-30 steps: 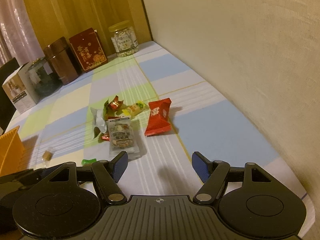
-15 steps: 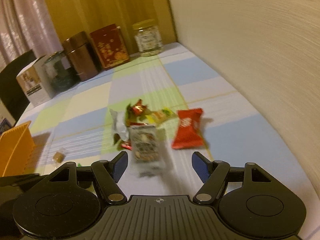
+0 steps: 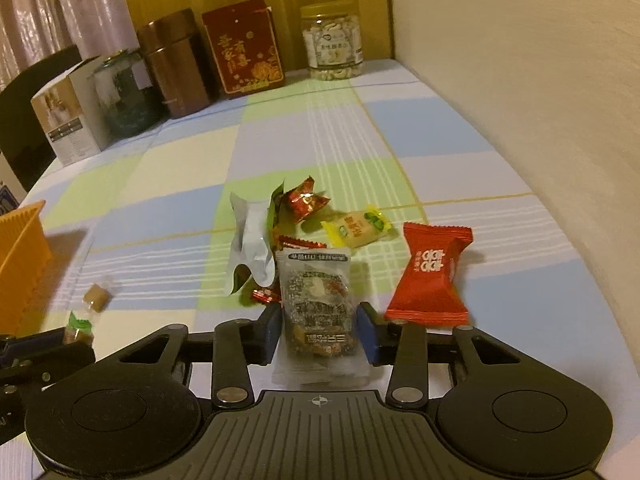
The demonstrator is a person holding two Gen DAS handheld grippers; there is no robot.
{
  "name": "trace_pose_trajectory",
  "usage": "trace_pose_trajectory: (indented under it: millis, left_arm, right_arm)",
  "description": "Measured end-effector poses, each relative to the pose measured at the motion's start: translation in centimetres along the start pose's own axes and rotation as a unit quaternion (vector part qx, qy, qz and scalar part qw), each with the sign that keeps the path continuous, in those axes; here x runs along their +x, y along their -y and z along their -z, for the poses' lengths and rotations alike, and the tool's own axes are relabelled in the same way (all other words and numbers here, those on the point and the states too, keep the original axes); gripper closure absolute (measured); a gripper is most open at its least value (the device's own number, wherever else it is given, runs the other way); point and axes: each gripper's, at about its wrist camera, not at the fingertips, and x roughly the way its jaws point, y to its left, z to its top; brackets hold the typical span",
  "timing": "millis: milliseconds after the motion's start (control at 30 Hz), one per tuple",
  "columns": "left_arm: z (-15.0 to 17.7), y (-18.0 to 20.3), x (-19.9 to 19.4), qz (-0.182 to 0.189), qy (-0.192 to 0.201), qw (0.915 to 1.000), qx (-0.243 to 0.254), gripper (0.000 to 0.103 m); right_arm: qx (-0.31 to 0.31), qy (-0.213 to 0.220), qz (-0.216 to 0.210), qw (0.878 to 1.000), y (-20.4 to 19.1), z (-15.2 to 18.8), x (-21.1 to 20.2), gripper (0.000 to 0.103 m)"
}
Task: Organize snacks
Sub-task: 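Carry the green packet and the clear nut packet over the orange tray with both tools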
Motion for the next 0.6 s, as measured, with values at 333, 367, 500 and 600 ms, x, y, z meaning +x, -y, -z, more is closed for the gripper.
trace_pose_trajectory:
  millis: [333,367,500,600]
  left_arm:
    - [0.3,0.1,-2.7,0.006,-0.002,1.0000,-0.001,0.085]
    - [0.4,0.0,-3.3,0.007,-0.002,1.0000,0.000,0.085]
    - [0.6,-0.1,-5.6,0.008,0.002,1.0000,0.000,0.085]
    - [0.6,-0.3,-7.6,0.009,0.007,0.9999,-0.003,0.085]
  right_arm:
    - [0.035,0.005,0.005,0.999,-0.3,1.3,-5.2,0.065]
    - [0.038,0.006,0.003,0.999,-0.5,1.4,-5.9,0.065]
    - [0.039,0.018,-0.007,0.999,-1.6,1.9,-9.3,0.065]
    - [0.036,0.028,-0.013,0.999,-2.9,2.2,-11.6,0.065]
